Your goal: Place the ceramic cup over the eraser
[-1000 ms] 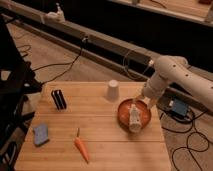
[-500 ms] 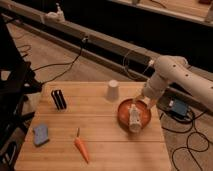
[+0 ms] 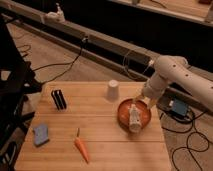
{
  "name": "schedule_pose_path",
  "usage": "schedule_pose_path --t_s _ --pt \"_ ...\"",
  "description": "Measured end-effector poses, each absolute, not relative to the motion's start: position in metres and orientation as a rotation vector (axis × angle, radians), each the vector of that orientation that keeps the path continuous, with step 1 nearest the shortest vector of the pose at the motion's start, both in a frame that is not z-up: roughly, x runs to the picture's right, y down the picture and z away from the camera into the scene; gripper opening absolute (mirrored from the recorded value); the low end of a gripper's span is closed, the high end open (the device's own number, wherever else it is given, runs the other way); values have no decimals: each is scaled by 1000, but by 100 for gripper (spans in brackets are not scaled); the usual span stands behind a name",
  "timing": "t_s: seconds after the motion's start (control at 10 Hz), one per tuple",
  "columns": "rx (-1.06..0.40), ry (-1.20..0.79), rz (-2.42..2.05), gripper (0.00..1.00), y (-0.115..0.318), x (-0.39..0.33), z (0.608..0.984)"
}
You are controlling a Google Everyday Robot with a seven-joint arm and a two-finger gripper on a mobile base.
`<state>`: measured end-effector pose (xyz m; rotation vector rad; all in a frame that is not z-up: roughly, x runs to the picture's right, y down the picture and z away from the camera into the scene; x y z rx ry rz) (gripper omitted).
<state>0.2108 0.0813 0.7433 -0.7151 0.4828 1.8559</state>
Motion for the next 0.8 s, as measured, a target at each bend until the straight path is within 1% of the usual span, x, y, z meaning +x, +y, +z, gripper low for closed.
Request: schedule_pose_path --t_s 0.1,0.3,0.6,0.8 --pt "-709 487 1855 56 81 212 744" --pt "-687 464 1860 56 62 212 745" --pt "-654 400 1830 56 13 192 749" --pt "-595 374 1801 56 -16 173 761"
